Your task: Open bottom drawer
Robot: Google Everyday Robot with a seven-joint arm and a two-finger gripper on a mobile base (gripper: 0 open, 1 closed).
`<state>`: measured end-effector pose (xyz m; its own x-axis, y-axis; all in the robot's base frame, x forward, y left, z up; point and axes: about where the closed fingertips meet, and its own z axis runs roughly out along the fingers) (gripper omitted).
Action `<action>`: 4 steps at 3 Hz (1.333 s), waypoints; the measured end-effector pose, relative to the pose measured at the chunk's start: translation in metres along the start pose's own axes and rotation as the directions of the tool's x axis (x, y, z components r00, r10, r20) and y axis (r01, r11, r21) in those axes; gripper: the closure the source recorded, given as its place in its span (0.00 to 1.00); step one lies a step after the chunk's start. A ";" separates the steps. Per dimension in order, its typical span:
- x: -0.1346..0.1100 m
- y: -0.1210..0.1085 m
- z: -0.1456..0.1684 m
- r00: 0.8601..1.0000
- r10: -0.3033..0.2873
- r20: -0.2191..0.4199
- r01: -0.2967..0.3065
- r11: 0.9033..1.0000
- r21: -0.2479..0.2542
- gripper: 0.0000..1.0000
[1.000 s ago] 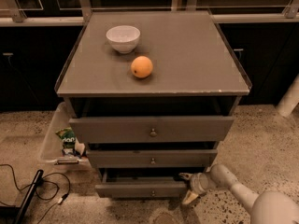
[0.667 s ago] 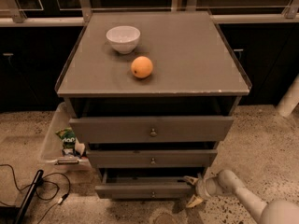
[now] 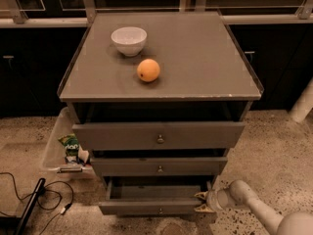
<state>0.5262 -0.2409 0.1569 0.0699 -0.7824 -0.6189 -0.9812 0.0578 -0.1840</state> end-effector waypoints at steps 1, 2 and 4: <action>-0.004 0.017 -0.005 1.000 -0.017 -0.004 0.017 1.000 -0.007 1.00; -0.004 0.017 -0.005 1.000 -0.017 -0.004 0.017 1.000 -0.007 0.81; -0.004 0.022 -0.003 1.000 -0.021 0.006 0.021 1.000 -0.018 0.35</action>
Offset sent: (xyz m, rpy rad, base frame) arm -0.0163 0.0009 0.0029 -0.0068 -0.0040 0.0150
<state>0.5035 -0.2381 0.1571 0.0913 -0.7794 -0.6199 -0.9827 0.0303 -0.1829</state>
